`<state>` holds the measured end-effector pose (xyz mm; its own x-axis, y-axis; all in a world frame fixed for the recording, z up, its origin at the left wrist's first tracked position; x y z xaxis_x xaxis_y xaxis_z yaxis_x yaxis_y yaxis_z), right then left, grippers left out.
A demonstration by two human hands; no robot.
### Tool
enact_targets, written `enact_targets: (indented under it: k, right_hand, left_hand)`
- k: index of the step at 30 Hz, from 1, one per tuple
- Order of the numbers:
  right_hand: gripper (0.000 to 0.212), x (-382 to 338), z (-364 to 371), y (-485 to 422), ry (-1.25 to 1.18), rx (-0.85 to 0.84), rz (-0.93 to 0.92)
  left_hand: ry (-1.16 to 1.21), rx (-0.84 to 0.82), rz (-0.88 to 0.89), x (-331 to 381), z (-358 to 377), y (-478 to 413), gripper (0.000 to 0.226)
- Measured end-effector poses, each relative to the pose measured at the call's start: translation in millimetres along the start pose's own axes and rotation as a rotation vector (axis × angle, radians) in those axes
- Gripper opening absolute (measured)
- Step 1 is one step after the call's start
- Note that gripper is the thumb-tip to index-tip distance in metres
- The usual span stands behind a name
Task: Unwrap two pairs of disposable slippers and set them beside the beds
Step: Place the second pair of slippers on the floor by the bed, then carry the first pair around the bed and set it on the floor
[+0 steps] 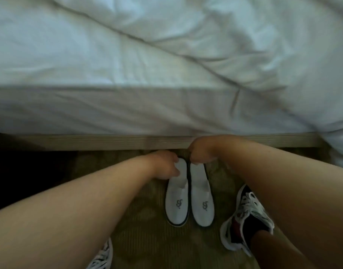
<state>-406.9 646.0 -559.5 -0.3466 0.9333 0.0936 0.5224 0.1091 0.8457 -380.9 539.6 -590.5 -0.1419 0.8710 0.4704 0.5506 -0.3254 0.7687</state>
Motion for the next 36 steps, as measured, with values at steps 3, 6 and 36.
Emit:
enact_targets:
  k: [3,6,36]
  right_hand:
    - [0.056,-11.3,-28.9,66.6,-0.001,0.097,0.024]
    - [0.064,-24.9,-40.6,129.3,-0.050,0.149,0.029]
    - [0.119,-211.3,-67.6,489.1,-0.011,0.913,-0.124]
  left_hand:
    - [0.000,0.086,-0.011,13.0,-33.9,68.7,0.061]
    - [0.033,0.182,0.009,22.6,-52.4,139.4,0.061]
    - [0.088,0.760,0.218,-29.6,-81.0,603.2,0.062]
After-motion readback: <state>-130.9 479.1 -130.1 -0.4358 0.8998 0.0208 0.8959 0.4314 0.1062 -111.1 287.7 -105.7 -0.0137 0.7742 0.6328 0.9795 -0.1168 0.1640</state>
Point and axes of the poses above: each hand's wrist, its own y-axis away from the middle knuckle, its own z-axis out of the palm, x = y × z, the point moved 9 cm from there along -y, towards the middle knuckle, and after that the axes turned 14 degrees about y, right-handed, at the moved point
